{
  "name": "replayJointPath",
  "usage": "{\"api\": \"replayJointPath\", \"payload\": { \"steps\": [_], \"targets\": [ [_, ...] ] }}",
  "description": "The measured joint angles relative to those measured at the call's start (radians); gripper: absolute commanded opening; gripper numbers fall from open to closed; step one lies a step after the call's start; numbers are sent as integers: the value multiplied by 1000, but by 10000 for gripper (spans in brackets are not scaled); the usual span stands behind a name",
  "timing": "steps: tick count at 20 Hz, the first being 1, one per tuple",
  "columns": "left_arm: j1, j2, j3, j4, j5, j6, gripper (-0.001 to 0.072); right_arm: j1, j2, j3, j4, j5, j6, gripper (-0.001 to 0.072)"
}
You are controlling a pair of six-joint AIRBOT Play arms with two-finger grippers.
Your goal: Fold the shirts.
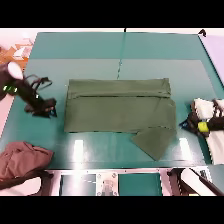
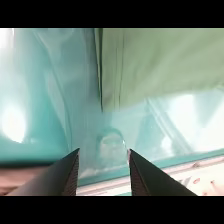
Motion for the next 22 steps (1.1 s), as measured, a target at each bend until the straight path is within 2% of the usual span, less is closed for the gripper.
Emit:
{"api": "replayJointPath", "payload": {
  "steps": [1, 4, 7, 13, 16, 22],
  "targets": [
    [0, 66, -80, -1, 35, 3, 669, -6, 58, -67, -6, 2, 18, 365],
    [2, 201, -290, -34, 158, -1, 668, -14, 162, -177, -11, -6, 50, 366],
    [2, 252, -456, -168, 317, 4, 668, -18, 200, -216, -13, -19, 66, 365],
    [2, 278, -589, -359, 610, 36, 668, -19, 220, -238, -14, -78, 74, 365],
    [2, 281, -604, -400, 657, 28, 669, -19, 223, -240, -12, -95, 75, 365],
    [-13, 282, -613, -425, 647, -61, 668, -19, 223, -240, 11, -132, 77, 365]
  ]
}}
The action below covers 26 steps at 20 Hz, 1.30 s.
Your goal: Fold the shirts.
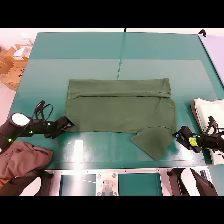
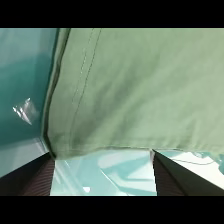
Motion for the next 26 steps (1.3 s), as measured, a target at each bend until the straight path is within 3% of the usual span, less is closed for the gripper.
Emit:
{"api": "replayJointPath", "payload": {
  "steps": [3, 5, 6, 8, 11, 12, 13, 14, 15, 16, 19, 24, 25, 26],
  "targets": [
    [-87, -2, -13, -3, 44, -71, 667, 0, 0, -1, 6, -14, 0, 366],
    [-145, -3, -20, 0, 146, -130, 647, 0, 0, -1, 8, -20, 0, 365],
    [-163, -3, -23, 9, 201, -164, 604, 0, 0, -1, 8, -24, 0, 366],
    [-185, -6, -26, 35, 274, -222, 605, 0, 0, -1, 12, -26, 0, 379],
    [-201, -15, -27, 50, 299, -274, 604, 0, 0, -1, 25, -31, 0, 415],
    [-203, -17, -27, 51, 299, -285, 511, 0, 0, -1, 27, -32, 0, 415],
    [-205, -20, -28, 51, 299, -292, 344, 0, 0, -1, 30, -32, 0, 415],
    [-207, -23, -30, 55, 285, -298, 236, 0, -1, -1, 31, -32, 1, 420],
    [-208, -23, -29, 50, 283, -299, 50, 0, -3, -1, 32, -32, 5, 442],
    [-209, -23, -29, 46, 290, -297, 22, 0, -4, -1, 33, -29, 8, 442],
    [-209, -25, -29, 45, 315, -280, 22, -1, -6, -1, 31, -5, 18, 495],
    [-209, -25, -29, 51, 335, -261, 24, -1, -20, -3, -39, 31, 80, 491],
    [-209, -25, -29, 53, 335, -256, 113, -1, -29, -8, -41, 36, 93, 490],
    [-209, -25, -28, 55, 330, -248, 505, -1, -45, -14, -38, 39, 99, 488]
  ]
}}
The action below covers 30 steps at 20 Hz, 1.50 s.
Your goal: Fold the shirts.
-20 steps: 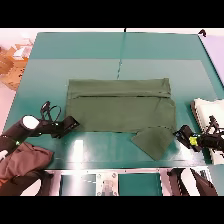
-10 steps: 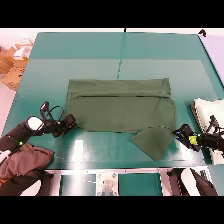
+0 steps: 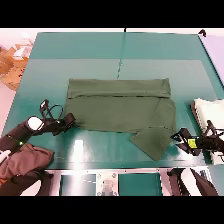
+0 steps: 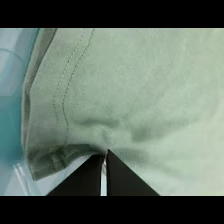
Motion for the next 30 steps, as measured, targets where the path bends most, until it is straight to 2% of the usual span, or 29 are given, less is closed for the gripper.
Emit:
{"api": "replayJointPath", "payload": {
  "steps": [1, 2, 3, 10, 12, 15, 17, 21, 22, 23, 24, 25, 26, 30],
  "targets": [
    [5, 0, 5, 3, -14, 10, 646, 0, -16, -6, 20, 0, 3, 477],
    [17, 0, 15, -1, -32, 21, 646, 0, -40, -13, 45, 0, 2, 376],
    [31, 0, 30, 19, -56, 32, 646, 0, -69, -21, 71, -4, -11, 330],
    [126, 8, 123, 154, -370, 48, 646, 1, -200, -53, 219, -45, -135, 318],
    [101, 18, 84, 163, -384, 13, 646, 1, -210, -57, 230, -48, -154, 291],
    [40, 29, 20, 131, -306, -56, 643, 1, -217, -60, 238, -53, -167, 291],
    [-3, 26, -6, 98, -186, -95, 596, 1, -219, -60, 240, -55, -173, 291],
    [-73, -13, -28, 76, 52, -159, 592, 1, -220, -60, 242, -56, -178, 291],
    [-85, -24, -30, 71, 83, -169, 341, 1, -220, -61, 244, -57, -180, 291],
    [-93, -36, -32, 72, 99, -178, 121, 1, -220, -61, 245, -57, -180, 288],
    [-99, -44, -31, 74, 108, -179, 28, 1, -220, -61, 248, -56, -181, 207],
    [-105, -48, -25, 72, 105, -175, 22, 1, -220, -61, 245, -60, -182, 54],
    [-108, -51, -16, 71, 98, -163, 22, 2, -221, -62, 238, -69, -184, 17],
    [-115, -55, 51, 137, -25, -110, 22, 2, -214, -37, 240, -64, -194, 15]
  ]
}}
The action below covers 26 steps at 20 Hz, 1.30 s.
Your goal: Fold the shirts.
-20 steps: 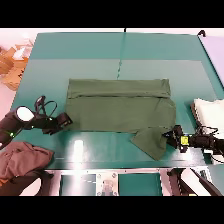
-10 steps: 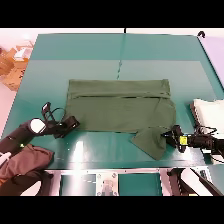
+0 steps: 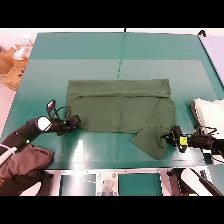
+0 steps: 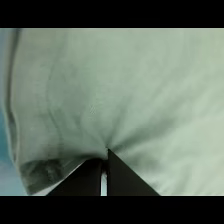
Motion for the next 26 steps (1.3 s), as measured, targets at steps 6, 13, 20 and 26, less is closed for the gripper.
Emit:
{"api": "replayJointPath", "payload": {
  "steps": [6, 13, 20, 26],
  "targets": [
    [-2, 4, 169, 311, -269, -36, 22, 0, 100, 140, -74, 127, 65, 15],
    [-2, -11, 367, 423, -356, 50, 23, 37, 163, 348, -43, 191, 130, 15],
    [-1, -267, 710, 489, -372, 102, 23, 237, -110, 671, 16, 45, 161, 16],
    [54, -582, 1002, 487, -368, 124, 672, 353, -507, 945, 32, -57, 165, 18]
  ]
}}
